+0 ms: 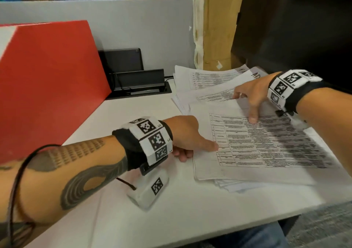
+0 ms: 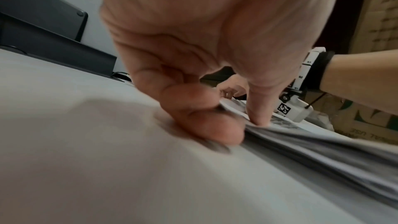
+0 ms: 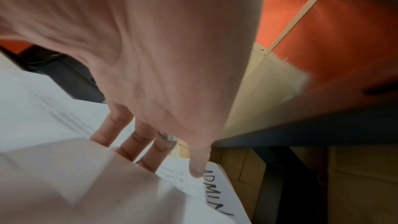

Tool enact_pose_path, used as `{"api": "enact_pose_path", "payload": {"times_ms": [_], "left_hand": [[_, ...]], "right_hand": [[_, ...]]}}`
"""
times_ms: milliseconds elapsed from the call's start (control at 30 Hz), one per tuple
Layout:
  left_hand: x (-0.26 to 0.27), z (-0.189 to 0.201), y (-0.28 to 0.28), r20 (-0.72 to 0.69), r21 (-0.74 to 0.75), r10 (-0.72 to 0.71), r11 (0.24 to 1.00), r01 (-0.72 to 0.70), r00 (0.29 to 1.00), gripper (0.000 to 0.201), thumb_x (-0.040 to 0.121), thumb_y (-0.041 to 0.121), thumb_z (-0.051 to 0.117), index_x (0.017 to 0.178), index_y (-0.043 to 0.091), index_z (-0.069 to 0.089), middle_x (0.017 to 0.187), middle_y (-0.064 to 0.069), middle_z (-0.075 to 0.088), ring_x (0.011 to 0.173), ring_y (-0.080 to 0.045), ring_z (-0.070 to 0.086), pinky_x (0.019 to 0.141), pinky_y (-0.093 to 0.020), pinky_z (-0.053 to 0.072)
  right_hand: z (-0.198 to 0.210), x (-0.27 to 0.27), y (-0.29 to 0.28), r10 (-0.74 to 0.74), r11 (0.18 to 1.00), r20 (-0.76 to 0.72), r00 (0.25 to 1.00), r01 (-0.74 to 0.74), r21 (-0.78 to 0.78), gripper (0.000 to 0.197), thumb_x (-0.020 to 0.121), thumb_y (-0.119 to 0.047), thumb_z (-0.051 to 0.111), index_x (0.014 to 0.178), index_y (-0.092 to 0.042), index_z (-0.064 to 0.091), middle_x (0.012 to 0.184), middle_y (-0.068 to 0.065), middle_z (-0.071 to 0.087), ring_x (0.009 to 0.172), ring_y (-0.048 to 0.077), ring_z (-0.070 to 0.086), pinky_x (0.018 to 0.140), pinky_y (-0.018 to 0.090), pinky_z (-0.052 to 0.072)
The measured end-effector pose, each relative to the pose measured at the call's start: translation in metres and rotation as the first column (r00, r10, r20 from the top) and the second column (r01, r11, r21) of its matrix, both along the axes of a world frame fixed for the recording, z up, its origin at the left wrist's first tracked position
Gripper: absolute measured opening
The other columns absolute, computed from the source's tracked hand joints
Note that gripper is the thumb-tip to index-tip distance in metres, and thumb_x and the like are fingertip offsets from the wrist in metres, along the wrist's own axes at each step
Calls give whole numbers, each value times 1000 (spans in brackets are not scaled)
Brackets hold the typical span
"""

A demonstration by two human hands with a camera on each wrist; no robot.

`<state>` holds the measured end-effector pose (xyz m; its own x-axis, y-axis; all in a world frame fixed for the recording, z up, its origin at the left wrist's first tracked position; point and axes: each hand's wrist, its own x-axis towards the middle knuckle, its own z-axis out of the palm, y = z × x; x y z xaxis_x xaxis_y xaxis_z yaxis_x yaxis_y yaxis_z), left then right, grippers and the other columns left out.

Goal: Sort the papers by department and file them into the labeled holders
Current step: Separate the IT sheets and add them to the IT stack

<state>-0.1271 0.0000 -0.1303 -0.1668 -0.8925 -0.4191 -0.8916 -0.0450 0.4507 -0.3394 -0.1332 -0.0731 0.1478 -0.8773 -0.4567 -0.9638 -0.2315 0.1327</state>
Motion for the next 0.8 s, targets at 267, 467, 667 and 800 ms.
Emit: {"api": "enact_pose_path", "payload": {"times_ms": [267,467,667,800], "left_hand": [[-7,2,0,76,3,-18,1000,18,997,60,89,64,67,76,6,64,52,0,68,48,-16,61,71,-33,62],[-6,4,3,55,-18,-30,999,31,998,58,88,62,69,78,6,64,53,0,69,44,-13,63,66,-29,61],[-1,18,10,229,-68,-57,995,74,972,66,85,68,69,99,4,66,69,-4,74,58,-19,71,68,-34,64],[18,56,4,551,-480,132,858,183,824,115,61,84,75,138,10,31,103,-1,59,89,-22,61,66,-38,50]], "right_hand": [[0,4,1,14,998,-42,999,-12,56,118,53,-18,101,153,-21,37,155,2,43,143,27,39,116,43,38],[-2,2,9,6,998,17,1000,-7,63,95,43,-13,104,129,-21,64,122,-7,66,115,21,59,94,38,53],[1,2,17,19,999,194,981,-11,-42,82,28,-17,106,103,-15,74,94,-2,79,97,25,71,88,39,60],[10,22,30,87,996,301,950,-87,-15,81,32,-11,104,106,-20,75,97,-6,80,100,23,74,86,39,59]]}}
